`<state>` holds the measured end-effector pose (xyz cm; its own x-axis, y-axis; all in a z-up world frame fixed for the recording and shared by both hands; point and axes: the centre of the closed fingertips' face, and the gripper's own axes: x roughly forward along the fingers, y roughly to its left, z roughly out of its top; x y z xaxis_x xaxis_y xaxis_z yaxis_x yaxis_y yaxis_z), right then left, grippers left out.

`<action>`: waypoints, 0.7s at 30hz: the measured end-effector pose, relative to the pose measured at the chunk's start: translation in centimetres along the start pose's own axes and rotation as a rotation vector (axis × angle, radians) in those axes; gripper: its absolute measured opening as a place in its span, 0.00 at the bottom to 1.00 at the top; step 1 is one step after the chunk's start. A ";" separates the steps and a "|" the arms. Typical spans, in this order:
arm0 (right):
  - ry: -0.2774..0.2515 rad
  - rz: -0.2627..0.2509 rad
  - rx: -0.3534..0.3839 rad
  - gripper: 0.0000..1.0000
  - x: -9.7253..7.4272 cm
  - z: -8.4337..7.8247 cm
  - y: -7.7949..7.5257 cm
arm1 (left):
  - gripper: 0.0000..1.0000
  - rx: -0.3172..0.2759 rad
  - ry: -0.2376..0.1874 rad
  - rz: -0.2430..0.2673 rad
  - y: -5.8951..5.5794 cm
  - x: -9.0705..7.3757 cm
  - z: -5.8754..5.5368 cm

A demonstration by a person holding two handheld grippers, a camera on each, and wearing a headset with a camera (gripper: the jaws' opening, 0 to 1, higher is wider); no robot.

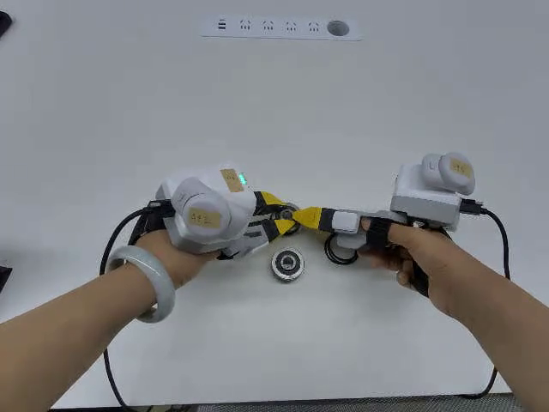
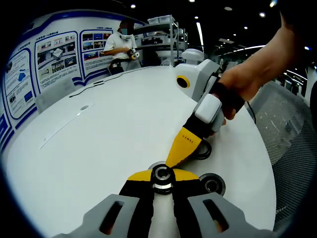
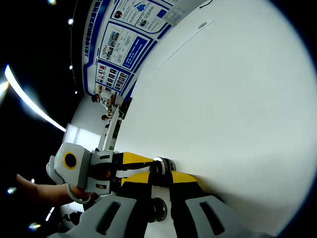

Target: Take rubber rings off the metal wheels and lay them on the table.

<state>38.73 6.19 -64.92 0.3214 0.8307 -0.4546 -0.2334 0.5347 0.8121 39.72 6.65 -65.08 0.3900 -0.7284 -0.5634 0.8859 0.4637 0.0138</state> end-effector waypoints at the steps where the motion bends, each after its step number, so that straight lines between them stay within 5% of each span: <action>1: 0.001 -0.001 -0.007 0.15 0.0 0.0 0.0 | 0.13 0.000 0.000 0.000 0.0 0.0 0.0; 21: 0.014 -0.034 -0.086 0.05 -0.2 0.0 -1.0 | 0.13 0.000 0.001 -0.001 0.0 0.0 0.0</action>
<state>38.94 5.53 -65.61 0.3175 0.8136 -0.4871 -0.3003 0.5735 0.7622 39.73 6.67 -65.12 0.3886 -0.7286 -0.5641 0.8865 0.4625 0.0135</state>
